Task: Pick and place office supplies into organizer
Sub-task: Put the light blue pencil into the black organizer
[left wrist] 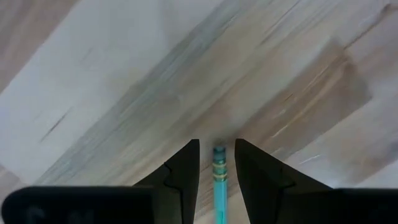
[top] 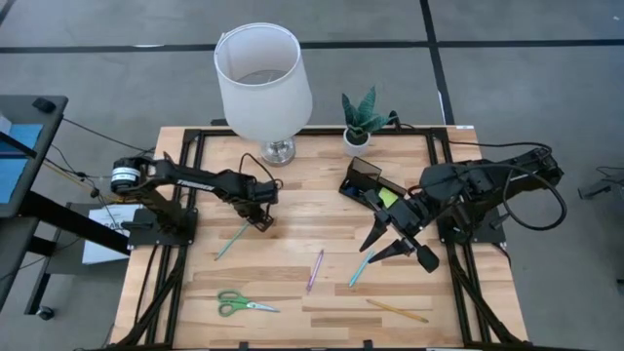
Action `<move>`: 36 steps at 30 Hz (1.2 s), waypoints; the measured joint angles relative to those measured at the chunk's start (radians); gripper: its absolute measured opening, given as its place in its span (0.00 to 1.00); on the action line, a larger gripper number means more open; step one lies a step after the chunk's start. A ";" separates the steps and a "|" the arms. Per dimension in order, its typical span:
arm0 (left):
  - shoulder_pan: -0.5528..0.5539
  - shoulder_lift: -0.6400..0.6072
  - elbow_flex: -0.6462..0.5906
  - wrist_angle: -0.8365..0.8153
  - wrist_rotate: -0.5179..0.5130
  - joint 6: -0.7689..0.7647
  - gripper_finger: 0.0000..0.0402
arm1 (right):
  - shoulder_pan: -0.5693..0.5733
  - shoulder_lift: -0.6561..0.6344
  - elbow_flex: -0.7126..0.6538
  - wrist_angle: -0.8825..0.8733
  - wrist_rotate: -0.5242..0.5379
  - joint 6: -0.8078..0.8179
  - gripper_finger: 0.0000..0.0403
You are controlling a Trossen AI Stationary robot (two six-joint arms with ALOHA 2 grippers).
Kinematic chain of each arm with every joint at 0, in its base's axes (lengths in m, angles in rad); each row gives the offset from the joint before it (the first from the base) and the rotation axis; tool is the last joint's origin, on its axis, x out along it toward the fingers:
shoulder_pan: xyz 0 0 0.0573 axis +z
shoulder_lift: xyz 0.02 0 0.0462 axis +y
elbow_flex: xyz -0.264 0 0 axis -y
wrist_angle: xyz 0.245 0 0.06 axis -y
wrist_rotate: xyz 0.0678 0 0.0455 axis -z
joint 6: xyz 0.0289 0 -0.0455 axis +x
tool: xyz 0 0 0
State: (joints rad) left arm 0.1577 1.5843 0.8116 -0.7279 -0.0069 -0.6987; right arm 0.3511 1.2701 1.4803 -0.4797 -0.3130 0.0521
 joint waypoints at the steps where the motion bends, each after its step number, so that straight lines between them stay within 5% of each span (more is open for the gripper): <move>1: -0.001 0.006 0.000 0.001 0.005 0.000 0.23 | 0.000 0.000 0.000 0.000 0.000 0.000 0.28; 11: -0.007 0.014 0.002 0.006 0.026 0.028 0.22 | 0.000 0.000 0.000 -0.007 0.000 0.000 0.28; 24: -0.006 0.017 0.014 0.060 0.045 0.065 0.02 | 0.000 0.000 0.000 -0.007 0.000 -0.007 0.28; 36: -0.013 0.014 0.339 0.216 0.031 0.187 0.00 | 0.000 0.000 0.000 -0.007 0.000 -0.008 0.28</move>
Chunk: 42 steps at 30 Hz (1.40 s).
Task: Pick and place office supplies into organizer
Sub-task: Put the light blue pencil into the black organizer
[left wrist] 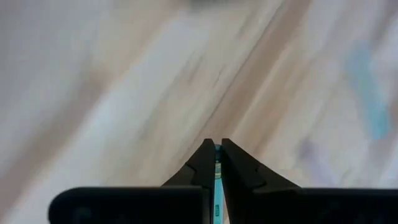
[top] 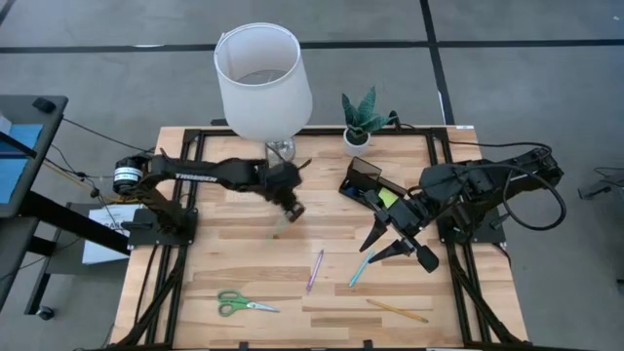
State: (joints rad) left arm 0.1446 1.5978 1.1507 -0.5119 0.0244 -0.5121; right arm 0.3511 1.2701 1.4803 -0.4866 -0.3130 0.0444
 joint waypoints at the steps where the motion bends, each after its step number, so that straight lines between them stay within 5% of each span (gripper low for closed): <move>1: 0.000 0.000 0.035 0.037 -0.018 0.018 0.00 | 0.000 0.000 0.000 0.000 0.000 0.000 0.28; 8: 0.024 -0.001 0.207 0.430 -0.144 0.189 0.00 | 0.001 0.000 0.000 0.000 0.000 0.000 0.28; 16: 0.056 0.038 0.228 0.774 -0.220 0.367 0.00 | 0.001 0.000 0.000 0.001 0.000 0.000 0.28; 21: 0.030 0.151 0.228 0.989 -0.255 0.442 0.00 | 0.001 0.000 0.000 0.037 -0.001 -0.001 0.28; 26: 0.000 0.285 0.227 1.185 -0.395 0.555 0.00 | 0.008 0.000 0.001 0.042 -0.001 -0.001 0.28; 42: 0.030 0.404 0.226 1.097 -0.439 0.502 0.06 | 0.063 0.000 0.001 0.028 -0.001 -0.001 0.28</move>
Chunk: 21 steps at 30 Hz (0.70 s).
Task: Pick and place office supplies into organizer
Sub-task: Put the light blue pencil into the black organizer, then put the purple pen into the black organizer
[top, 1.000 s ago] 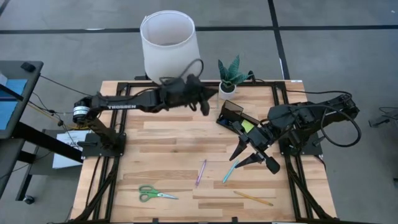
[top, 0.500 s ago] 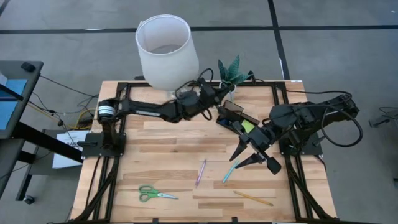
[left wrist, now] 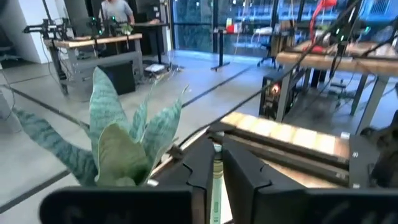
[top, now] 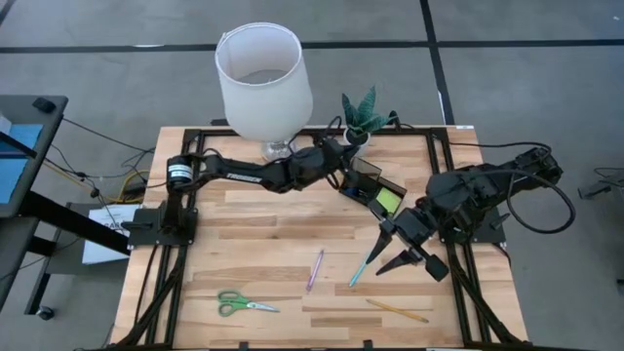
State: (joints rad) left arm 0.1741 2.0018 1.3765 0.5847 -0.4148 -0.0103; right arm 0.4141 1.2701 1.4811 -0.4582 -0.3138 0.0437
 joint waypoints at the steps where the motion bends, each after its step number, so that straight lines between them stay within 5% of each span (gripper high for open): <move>1: 0.003 0.000 0.000 -0.017 0.000 -0.006 0.07 | 0.000 0.000 0.000 -0.001 0.000 0.000 0.28; 12: 0.020 -0.001 0.000 -0.079 0.050 -0.119 0.24 | 0.005 0.000 0.000 -0.005 0.000 0.000 0.28; 21: -0.022 -0.030 0.066 0.046 0.336 -0.177 0.27 | 0.061 -0.004 0.000 -0.008 0.000 0.016 0.28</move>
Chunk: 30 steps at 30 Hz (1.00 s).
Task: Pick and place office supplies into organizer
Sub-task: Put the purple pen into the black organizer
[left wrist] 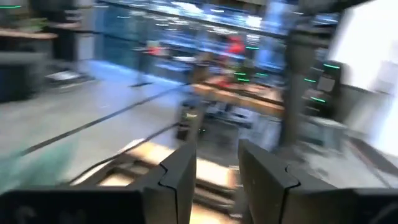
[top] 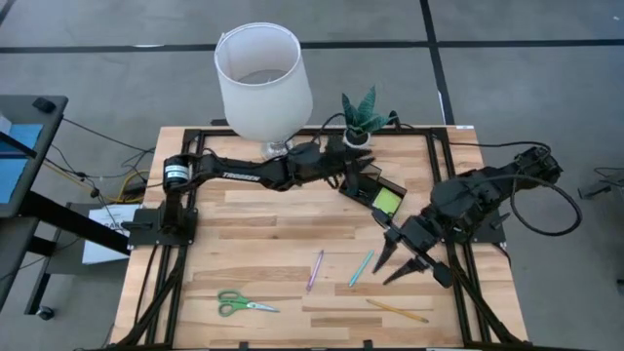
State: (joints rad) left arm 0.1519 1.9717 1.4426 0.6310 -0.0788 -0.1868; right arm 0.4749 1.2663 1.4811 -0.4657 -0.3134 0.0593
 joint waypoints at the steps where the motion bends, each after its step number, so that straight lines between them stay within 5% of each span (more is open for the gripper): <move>1: -0.010 -0.007 0.017 -0.031 0.046 0.021 0.26 | 0.017 -0.005 -0.001 -0.006 0.000 0.000 0.28; 7: -0.098 -0.019 0.194 -0.555 0.196 0.070 0.24 | 0.119 -0.049 -0.001 -0.042 0.089 0.000 0.28; 14: -0.183 -0.018 0.308 -1.215 0.104 -0.047 0.23 | 0.180 -0.054 -0.001 -0.057 0.237 -0.078 0.28; 23: -0.272 -0.018 0.249 -1.493 0.225 -0.446 0.23 | 0.156 -0.051 -0.001 -0.087 0.237 -0.113 0.28; 30: -0.370 -0.012 0.188 -1.532 0.317 -0.628 0.23 | 0.119 -0.051 -0.001 -0.132 0.233 -0.121 0.28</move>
State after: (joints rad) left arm -0.2178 1.9596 1.6303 -0.9008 0.2383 -0.8143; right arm 0.5935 1.2156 1.4803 -0.5977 -0.0808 -0.0621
